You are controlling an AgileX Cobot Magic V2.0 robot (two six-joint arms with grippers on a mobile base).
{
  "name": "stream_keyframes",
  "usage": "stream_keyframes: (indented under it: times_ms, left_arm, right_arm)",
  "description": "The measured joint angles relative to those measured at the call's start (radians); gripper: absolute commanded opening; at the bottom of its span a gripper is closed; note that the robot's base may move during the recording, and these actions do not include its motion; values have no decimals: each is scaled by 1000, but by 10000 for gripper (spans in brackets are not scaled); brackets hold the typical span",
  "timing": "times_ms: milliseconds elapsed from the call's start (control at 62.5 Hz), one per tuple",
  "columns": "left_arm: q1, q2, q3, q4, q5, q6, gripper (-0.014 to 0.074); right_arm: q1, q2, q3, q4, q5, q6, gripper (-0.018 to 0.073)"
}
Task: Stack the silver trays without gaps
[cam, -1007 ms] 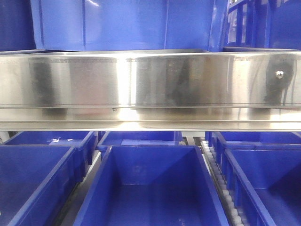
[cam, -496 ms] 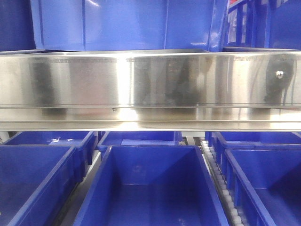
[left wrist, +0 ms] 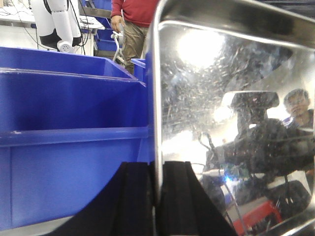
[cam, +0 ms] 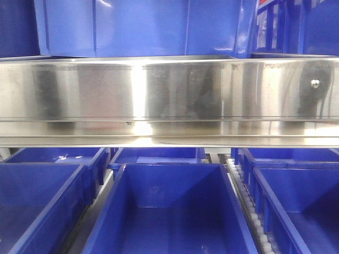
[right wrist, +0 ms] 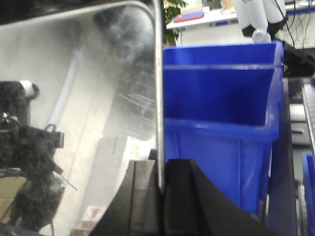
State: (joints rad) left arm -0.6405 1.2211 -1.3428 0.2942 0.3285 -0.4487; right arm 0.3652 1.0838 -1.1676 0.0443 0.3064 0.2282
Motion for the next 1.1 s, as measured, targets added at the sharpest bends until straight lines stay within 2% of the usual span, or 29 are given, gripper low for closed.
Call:
stream_keyframes:
  times_ms: [208, 576, 1103]
  left_arm:
    - [22, 9, 0, 30, 82, 0, -19]
    - [164, 97, 0, 3, 143, 0, -19]
    - [195, 312, 0, 13, 237, -4, -19]
  right_arm:
    - [4, 29, 0, 21, 71, 2, -67]
    - [22, 190, 0, 71, 75, 16, -67]
    - [22, 390, -4, 52, 99, 24, -67]
